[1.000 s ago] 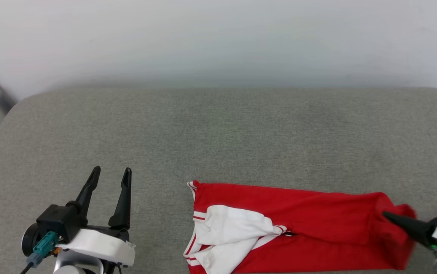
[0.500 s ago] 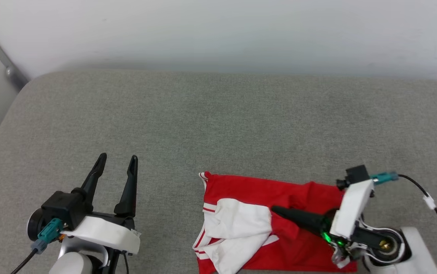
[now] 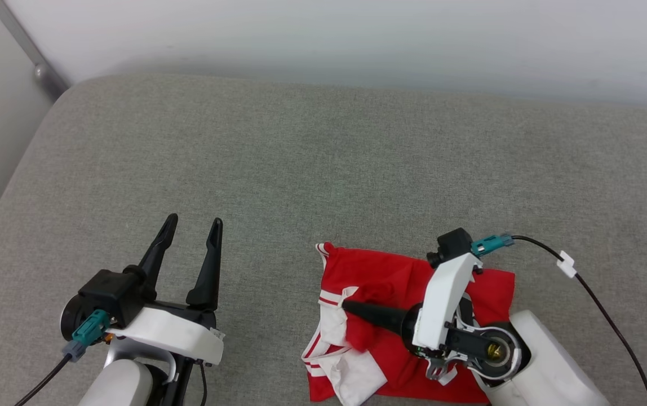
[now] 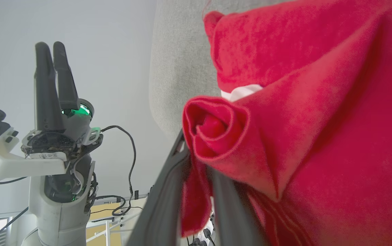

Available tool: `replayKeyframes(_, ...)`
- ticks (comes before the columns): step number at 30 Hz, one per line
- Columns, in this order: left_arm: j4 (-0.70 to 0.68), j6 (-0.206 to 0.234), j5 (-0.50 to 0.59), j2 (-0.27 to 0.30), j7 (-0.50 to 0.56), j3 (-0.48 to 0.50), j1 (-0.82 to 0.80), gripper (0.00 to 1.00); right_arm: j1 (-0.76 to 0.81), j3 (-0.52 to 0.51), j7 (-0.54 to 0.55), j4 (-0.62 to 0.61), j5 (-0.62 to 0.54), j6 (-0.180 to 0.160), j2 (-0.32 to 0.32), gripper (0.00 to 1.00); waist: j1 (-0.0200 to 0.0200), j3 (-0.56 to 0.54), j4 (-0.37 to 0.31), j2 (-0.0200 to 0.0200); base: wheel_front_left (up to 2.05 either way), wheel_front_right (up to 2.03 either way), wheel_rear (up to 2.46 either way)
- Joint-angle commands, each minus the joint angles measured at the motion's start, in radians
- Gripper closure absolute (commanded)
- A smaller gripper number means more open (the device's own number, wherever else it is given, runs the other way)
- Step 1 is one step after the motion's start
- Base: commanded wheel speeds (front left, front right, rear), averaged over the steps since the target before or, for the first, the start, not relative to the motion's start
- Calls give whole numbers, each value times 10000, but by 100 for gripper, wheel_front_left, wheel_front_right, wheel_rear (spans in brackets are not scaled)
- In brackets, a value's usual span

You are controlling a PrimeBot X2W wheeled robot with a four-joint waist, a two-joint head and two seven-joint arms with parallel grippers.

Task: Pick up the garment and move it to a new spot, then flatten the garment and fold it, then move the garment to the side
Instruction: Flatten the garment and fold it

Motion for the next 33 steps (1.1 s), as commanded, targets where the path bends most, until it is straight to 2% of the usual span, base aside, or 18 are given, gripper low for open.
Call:
replayKeyframes(1, 58, -41, -3, -16, -68, 49, -74, 0, -206, 121, -76, 27, -81, 0, 4, 0, 0, 11, -6, 0, 0, 0, 0)
replayKeyframes(7, 178, -46, 63, -57, -95, 117, 47, 0, -503, 771, -375, -549, -659, 0, -360, 0, 0, -114, -148, 0, 0, 0, 0)
replayKeyframes(10, 201, -26, 76, -43, -102, 120, 127, 0, -609, 1169, -765, -1314, -1286, 0, -860, 0, 0, -236, -267, 0, 0, 0, 0)
replayKeyframes(12, 205, 2, 76, -40, -109, 117, 166, 0, -623, 1327, -1279, -1796, -1938, 0, -1302, 0, 0, -316, -347, 0, 0, 0, 0)
replayKeyframes(15, 215, 61, 79, -9, -116, 149, 313, 0, -472, 1137, -2337, -2087, -3529, 0, -2000, 0, 0, -467, -500, 0, 0, 0, 0)
replayKeyframes(20, 155, 180, 86, 35, -120, 183, 484, 0, 236, -481, -3740, -2054, -6076, -2, -2452, 0, 0, -630, -721, 0, 0, 0, 0)
replayKeyframes(21, 155, 180, 86, 35, -120, 183, 484, 0, 236, -481, -3740, -2054, -6076, -2, -2452, 0, 0, -630, -721, 0, 0, 0, 0)
replayKeyframes(23, 169, 196, 55, 76, -120, 213, 526, 0, 637, -1322, -4167, -2179, -6885, -2, -2437, 0, 0, -669, -815, 0, 0, 0, 0)
replayKeyframes(28, 193, 297, 0, 118, -122, 278, 678, 0, 1776, -3220, -5201, -2938, -8355, -2, -2004, 0, 0, -794, -1034, 0, 0, 0, 0)
replayKeyframes(33, 221, 448, 17, 139, -127, 333, 850, 0, 2866, -4287, -6042, -3801, -9145, 0, -1493, 0, 0, -974, -1188, 0, 0, 0, 0)
